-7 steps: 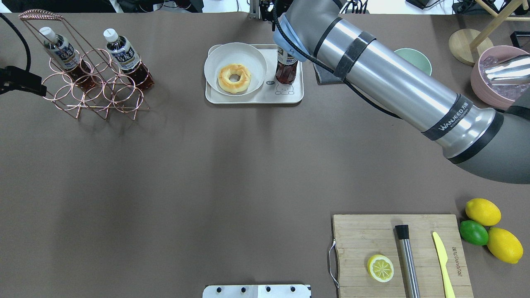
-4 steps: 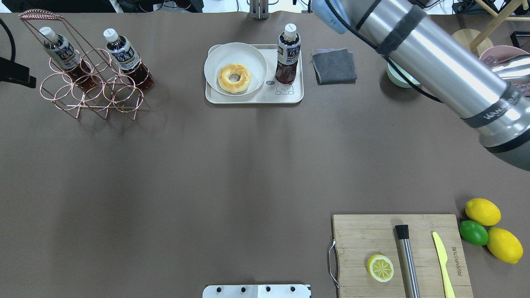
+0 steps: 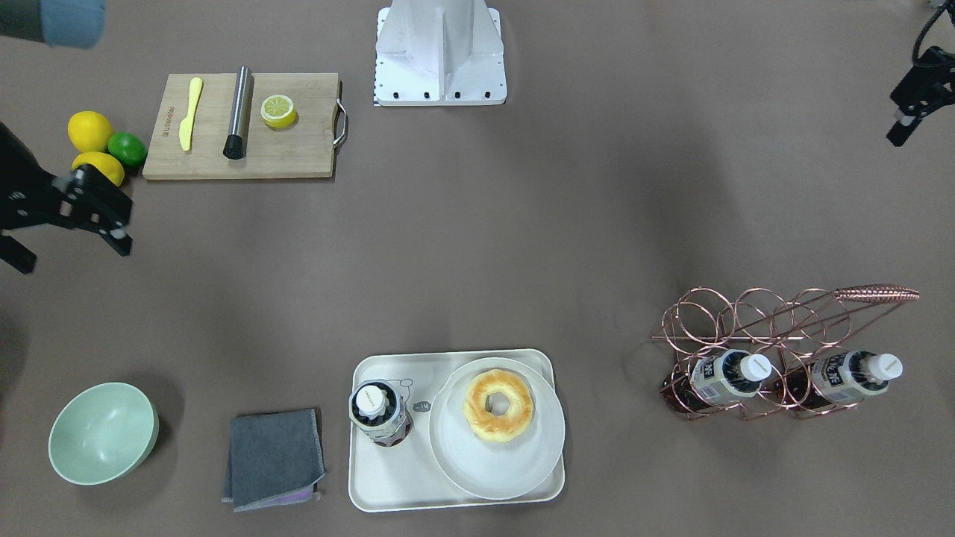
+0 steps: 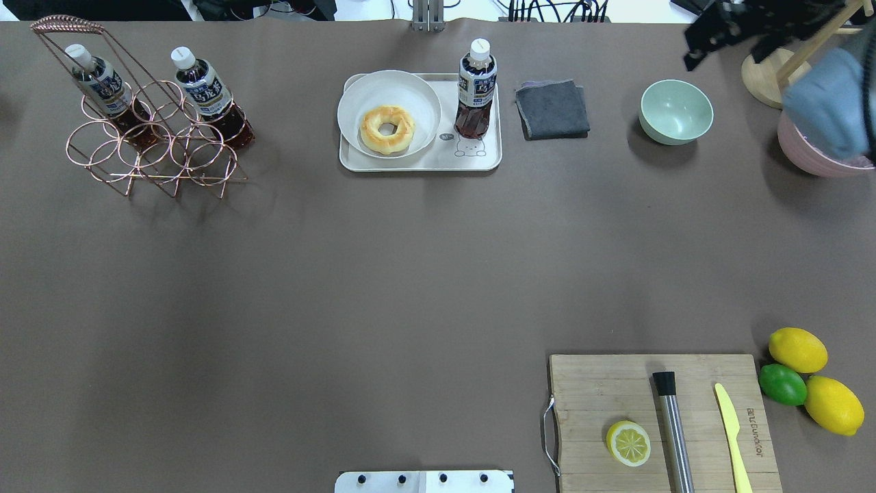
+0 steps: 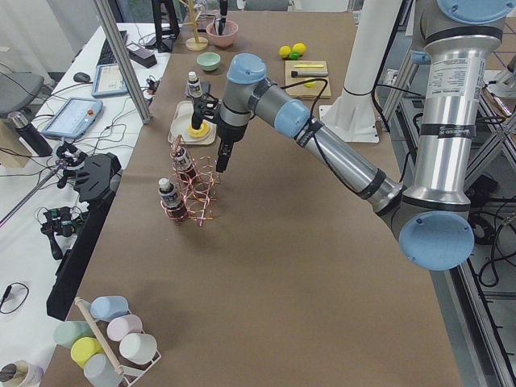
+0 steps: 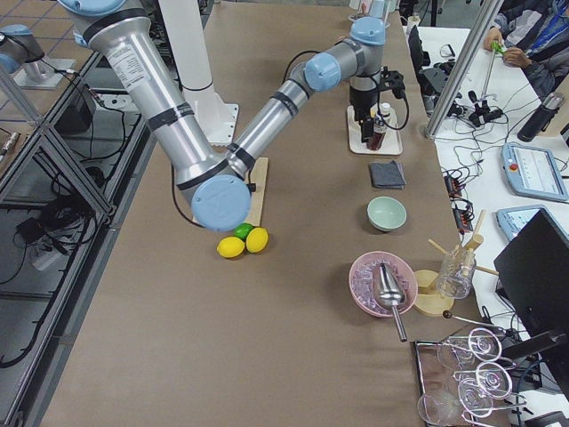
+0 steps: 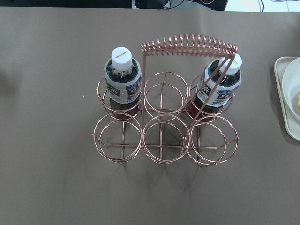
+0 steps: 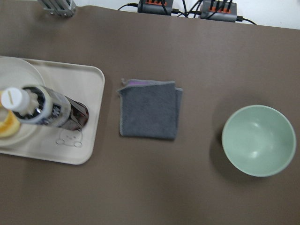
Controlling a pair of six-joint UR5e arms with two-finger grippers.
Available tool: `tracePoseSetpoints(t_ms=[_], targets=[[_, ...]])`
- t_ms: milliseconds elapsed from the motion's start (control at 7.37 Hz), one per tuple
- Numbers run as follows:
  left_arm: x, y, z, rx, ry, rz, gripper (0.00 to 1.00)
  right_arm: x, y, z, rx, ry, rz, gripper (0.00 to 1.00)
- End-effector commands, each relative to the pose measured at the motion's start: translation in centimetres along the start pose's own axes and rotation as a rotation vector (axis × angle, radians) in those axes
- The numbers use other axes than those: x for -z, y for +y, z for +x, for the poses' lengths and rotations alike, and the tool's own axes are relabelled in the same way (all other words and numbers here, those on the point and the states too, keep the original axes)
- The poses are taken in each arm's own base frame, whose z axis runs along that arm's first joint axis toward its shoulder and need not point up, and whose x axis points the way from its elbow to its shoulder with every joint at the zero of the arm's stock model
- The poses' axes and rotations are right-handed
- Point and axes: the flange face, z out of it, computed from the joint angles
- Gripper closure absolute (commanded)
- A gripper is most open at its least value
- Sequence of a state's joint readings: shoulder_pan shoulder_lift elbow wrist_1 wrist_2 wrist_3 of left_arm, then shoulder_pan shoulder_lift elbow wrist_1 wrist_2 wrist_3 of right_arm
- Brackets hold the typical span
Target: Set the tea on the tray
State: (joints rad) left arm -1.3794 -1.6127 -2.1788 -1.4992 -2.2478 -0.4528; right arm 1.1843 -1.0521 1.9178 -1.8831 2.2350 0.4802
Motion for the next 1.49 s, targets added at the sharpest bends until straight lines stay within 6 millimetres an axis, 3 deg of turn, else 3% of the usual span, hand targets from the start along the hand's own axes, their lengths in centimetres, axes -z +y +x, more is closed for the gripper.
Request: tracePoseSetpoints(t_ms=[0, 136, 271, 407, 543, 814, 950, 1221, 1357], targets=[[0.5, 2.6, -9.1, -0.116, -0.046, -0.036, 0.03, 0.9, 10.0, 13.2, 0.137, 0.062, -0.032, 0.00], [0.4, 4.1, -13.0, -0.151, -0.068, -0.056, 0.03, 0.4, 12.2, 17.4, 0.141, 0.081, -0.064, 0.00], [0.0, 4.5, -15.0, -0.168, -0.078, -0.069, 0.03, 0.6, 14.4, 20.7, 0.142, 0.087, -0.069, 0.00], [-0.7, 7.8, -18.5, -0.166, -0.087, -0.087, 0.03, 0.4, 16.6, 23.7, 0.184, 0.086, -0.073, 0.00], [-2.4, 8.6, -20.6, -0.150, -0.088, -0.106, 0.03, 1.2, 17.8, 25.5, 0.156, 0.087, -0.065, 0.00], [-4.0, 8.9, -22.4, -0.160, -0.098, -0.100, 0.03, 1.4, 20.1, 28.2, 0.163, 0.096, -0.051, 0.00], [-4.8, 10.3, -23.4, -0.157, -0.098, -0.103, 0.03, 0.4, 21.0, 29.5, 0.171, 0.096, -0.080, 0.00], [-6.4, 11.9, -25.4, -0.134, -0.100, -0.128, 0.03, 0.6, 21.5, 30.5, 0.197, 0.089, -0.081, 0.00], [-6.3, 11.8, -25.2, -0.137, -0.099, -0.121, 0.03, -0.1, 21.6, 31.3, 0.186, 0.087, -0.095, 0.00]])
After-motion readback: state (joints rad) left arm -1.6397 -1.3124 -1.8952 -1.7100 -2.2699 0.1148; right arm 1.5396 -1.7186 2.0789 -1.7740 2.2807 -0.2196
